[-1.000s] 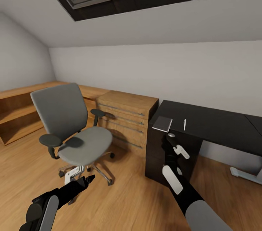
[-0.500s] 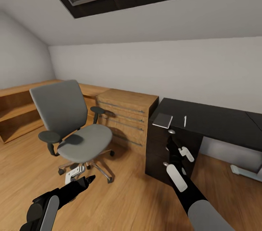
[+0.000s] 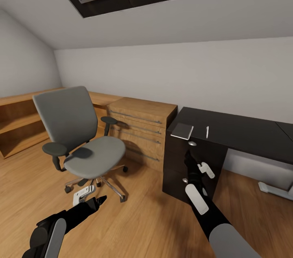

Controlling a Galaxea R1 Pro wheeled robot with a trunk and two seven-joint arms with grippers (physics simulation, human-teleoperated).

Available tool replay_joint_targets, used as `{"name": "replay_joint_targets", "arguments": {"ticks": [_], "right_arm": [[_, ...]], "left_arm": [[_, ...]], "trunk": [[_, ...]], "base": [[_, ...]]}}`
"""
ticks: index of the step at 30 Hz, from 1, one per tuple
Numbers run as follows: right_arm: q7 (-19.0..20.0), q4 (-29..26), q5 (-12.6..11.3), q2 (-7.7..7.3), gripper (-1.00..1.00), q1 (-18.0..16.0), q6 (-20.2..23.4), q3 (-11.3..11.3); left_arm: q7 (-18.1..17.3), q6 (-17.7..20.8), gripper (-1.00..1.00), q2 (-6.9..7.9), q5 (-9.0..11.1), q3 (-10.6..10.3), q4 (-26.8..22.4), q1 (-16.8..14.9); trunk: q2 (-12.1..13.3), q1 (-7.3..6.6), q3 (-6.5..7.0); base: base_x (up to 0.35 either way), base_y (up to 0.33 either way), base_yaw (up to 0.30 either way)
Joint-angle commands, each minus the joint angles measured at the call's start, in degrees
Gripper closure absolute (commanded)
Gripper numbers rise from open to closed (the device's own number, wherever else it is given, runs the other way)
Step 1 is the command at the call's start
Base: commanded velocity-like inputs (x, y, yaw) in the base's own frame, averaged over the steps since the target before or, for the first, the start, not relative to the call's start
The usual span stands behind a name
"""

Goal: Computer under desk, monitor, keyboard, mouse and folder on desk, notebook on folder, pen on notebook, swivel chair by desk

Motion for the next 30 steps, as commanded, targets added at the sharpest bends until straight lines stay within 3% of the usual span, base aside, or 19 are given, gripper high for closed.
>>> {"name": "replay_joint_targets", "arguments": {"ticks": [1,9,18,24,30], "right_arm": [[-0.2,0.0,-0.3,-0.04,-1.0,0.0,-0.3,0.3],[0.3,0.1,-0.2,0.05,-1.0,0.0,-0.3,1.3],[0.3,0.1,-0.2,0.16,-1.0,0.0,-0.3,7.7],[0.0,-0.1,0.1,2.31,-1.0,0.0,-0.3,9.4],[-0.1,-0.2,-0.1,3.07,-1.0,0.0,-0.1,9.8]], "left_arm": [[-0.4,0.3,-1.0,-0.05,-0.2,0.2,0.0,0.0],[-0.6,0.6,-1.0,0.21,-0.2,0.2,0.1,0.0],[-0.6,0.6,-1.0,0.28,-0.2,0.2,0.1,0.0],[-0.6,0.5,-1.0,0.28,-0.2,0.3,0.1,0.0],[-0.6,0.4,-1.0,0.2,-0.2,0.2,0.1,0.0]], "trunk": [[0.0,-0.01,-0.06],[0.0,-0.01,-0.06],[0.0,-0.01,-0.06],[2.4,-1.33,1.02],[4.8,-2.64,2.09]], "base": [[0.0,0.0,0.0],[0.0,0.0,0.0],[0.0,0.0,0.0],[0.0,0.0,0.0],[0.0,0.0,0.0]]}}
